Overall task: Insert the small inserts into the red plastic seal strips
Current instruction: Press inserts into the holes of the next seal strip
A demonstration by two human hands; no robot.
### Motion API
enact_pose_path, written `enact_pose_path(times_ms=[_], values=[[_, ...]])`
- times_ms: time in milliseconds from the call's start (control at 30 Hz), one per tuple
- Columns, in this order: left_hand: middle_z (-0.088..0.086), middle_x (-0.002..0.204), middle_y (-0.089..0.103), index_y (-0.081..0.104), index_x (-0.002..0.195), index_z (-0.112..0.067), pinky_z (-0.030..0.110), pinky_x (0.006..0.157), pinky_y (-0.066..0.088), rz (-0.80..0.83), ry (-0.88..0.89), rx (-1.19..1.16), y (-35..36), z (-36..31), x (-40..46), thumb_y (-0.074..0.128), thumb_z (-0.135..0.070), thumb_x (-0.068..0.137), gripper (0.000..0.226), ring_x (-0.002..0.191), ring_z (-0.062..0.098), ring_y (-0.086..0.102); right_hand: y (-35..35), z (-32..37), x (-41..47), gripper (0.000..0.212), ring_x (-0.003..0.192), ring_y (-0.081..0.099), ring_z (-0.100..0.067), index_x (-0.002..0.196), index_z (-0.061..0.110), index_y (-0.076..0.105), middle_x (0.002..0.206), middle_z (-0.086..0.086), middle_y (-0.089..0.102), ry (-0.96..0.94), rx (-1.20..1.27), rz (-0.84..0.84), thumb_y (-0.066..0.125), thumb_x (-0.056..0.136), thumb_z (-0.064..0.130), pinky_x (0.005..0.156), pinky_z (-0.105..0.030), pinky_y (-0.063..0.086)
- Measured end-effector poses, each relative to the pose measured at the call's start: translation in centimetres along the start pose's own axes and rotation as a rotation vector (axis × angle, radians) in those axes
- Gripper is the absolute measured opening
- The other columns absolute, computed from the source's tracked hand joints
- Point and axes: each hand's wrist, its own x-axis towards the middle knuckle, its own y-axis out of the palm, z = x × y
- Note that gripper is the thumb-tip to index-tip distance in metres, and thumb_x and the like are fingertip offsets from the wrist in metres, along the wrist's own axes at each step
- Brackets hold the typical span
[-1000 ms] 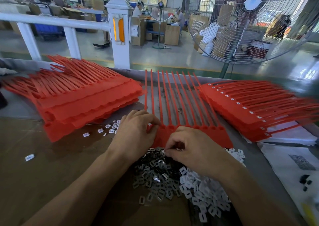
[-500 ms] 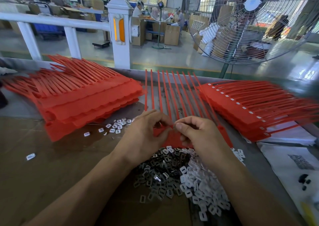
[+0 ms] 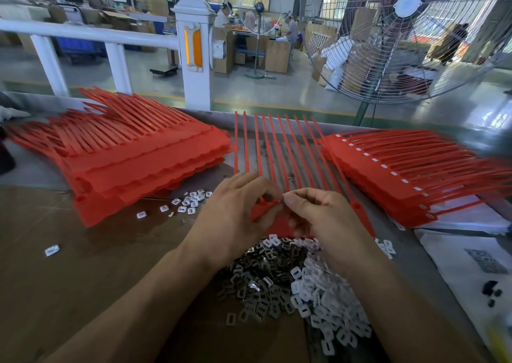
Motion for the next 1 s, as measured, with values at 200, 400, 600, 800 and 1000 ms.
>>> enact_pose_path(times_ms=[200, 400, 600, 800, 1000], values=[[-0.016, 0.091, 0.061, 0.067, 0.094, -0.029, 0.041, 0.081, 0.048, -0.01, -0.096, 0.014, 0.1, 0.5, 0.0, 0.075, -0.028, 0.089, 0.01, 0.088, 0.006, 0.057, -0.1, 0.3, -0.4, 0.017, 0.075, 0.068, 0.005, 0.093, 0.03, 0.076, 0.084, 0.016, 0.076, -0.076, -0.158, -0.078, 0.063, 0.101, 0.038, 0.075, -0.021, 0.048], [-0.021, 0.09, 0.057, 0.068, 0.093, -0.032, 0.043, 0.091, 0.045, -0.025, -0.256, 0.103, 0.3, 2.0, 0.1, 0.073, -0.031, 0.089, 0.007, 0.093, 0.009, 0.055, -0.3, 0.2, -0.3, 0.017, 0.082, 0.066, 0.01, 0.09, 0.034, 0.075, 0.088, 0.024, 0.075, -0.084, -0.316, -0.122, 0.063, 0.1, 0.04, 0.075, -0.023, 0.044], [-0.018, 0.098, 0.059, 0.07, 0.095, -0.035, 0.035, 0.097, 0.032, 0.067, -0.323, 0.212, 1.3, 2.3, 0.4, 0.069, -0.041, 0.09, 0.008, 0.101, 0.01, 0.049, -0.4, 0.0, -0.1, 0.017, 0.079, 0.066, 0.009, 0.088, 0.031, 0.075, 0.085, 0.022, 0.075, -0.073, -0.321, -0.101, 0.065, 0.099, 0.039, 0.076, -0.023, 0.045], [-0.016, 0.104, 0.06, 0.071, 0.098, -0.036, 0.036, 0.1, 0.032, 0.121, -0.346, 0.256, 1.8, 2.8, 0.6, 0.068, -0.042, 0.09, 0.011, 0.107, 0.01, 0.047, -0.4, 0.0, -0.1, 0.018, 0.079, 0.067, 0.008, 0.087, 0.031, 0.075, 0.084, 0.022, 0.075, -0.075, -0.322, -0.092, 0.066, 0.099, 0.039, 0.073, -0.022, 0.045], [-0.016, 0.102, 0.061, 0.072, 0.095, -0.037, 0.035, 0.098, 0.03, 0.125, -0.373, 0.259, 2.2, 3.1, 0.7, 0.07, -0.043, 0.088, 0.01, 0.109, 0.013, 0.049, -0.4, 0.0, -0.3, 0.019, 0.08, 0.068, 0.003, 0.088, 0.032, 0.075, 0.086, 0.017, 0.075, -0.082, -0.348, -0.078, 0.064, 0.099, 0.043, 0.064, -0.016, 0.045]])
